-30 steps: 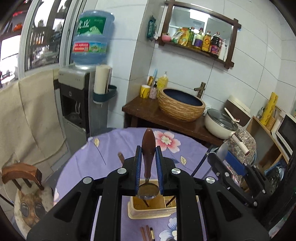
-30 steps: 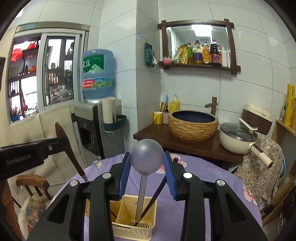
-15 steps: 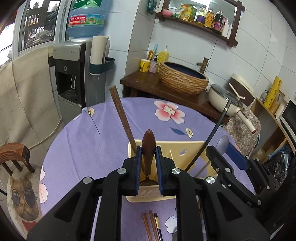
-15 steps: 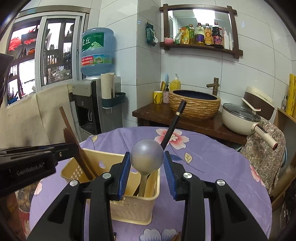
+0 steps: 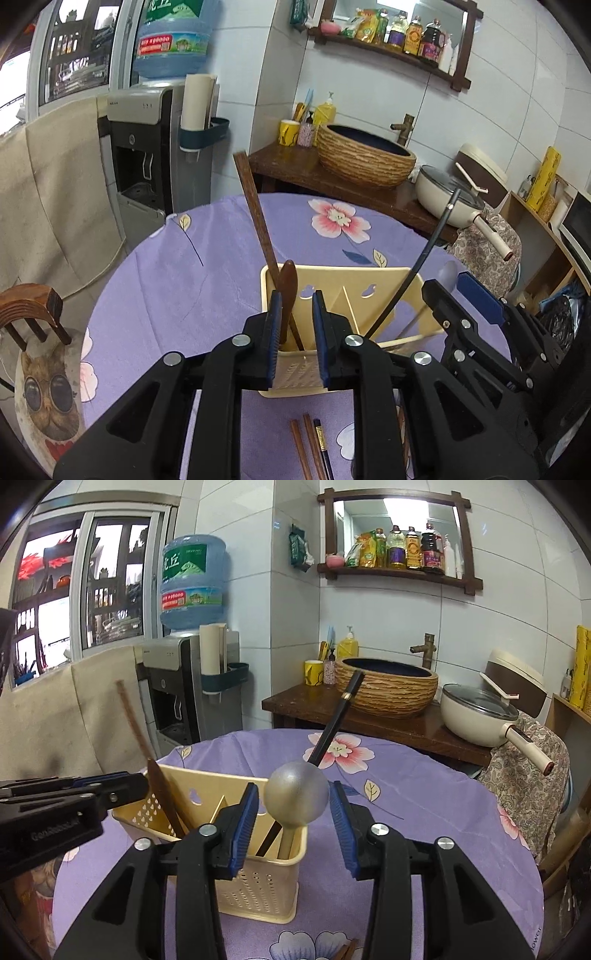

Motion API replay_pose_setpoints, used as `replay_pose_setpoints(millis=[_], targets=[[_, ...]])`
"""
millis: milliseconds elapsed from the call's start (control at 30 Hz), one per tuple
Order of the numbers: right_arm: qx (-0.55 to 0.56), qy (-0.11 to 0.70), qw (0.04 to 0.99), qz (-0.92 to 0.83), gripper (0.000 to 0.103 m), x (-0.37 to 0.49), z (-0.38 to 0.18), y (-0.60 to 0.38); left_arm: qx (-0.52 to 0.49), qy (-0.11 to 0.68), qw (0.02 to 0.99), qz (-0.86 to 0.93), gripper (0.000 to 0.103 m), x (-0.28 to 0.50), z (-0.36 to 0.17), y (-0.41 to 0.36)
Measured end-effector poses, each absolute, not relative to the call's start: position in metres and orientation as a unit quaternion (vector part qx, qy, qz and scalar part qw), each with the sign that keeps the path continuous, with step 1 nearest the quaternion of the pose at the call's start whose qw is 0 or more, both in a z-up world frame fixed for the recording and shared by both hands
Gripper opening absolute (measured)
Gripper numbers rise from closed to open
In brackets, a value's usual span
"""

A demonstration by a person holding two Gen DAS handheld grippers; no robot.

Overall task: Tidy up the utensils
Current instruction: 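Open the right tool to drop the silver spoon, then withdraw both tools, then move the left tool to a brown chopstick while the right tool lowers onto the silver spoon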

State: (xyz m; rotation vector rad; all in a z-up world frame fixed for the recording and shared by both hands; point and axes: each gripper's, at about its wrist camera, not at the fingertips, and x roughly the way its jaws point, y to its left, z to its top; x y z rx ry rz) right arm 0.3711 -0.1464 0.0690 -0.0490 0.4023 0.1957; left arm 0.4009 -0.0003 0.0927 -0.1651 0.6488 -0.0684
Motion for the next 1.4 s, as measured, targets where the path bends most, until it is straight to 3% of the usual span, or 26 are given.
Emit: replay_pose_setpoints(millis=[133,333,767,1400], targets=[[-0.013,0.187,0.977,0.104,0.050,0.350,0.075,-0.160,-0.082,0.287,0.954,-0.032,0.054,0.373,0.101,0.008],[-0.025,0.230,0.966,0.118,0.051,0.320,0.058,-0.169,-0.081,0.298,0.950,-0.041,0.065,0.332,0.078,0.014],[-0.026,0.359,0.925,0.123,0.051,0.295,-0.034,-0.168,-0.059,0.398,0.915,-0.030,0.065,0.303,-0.027,0.005],[-0.082,0.409,0.897,0.147,0.048,0.297,-0.065,-0.121,-0.061,0.409,0.910,-0.013,0.065,0.304,-0.046,0.012]])
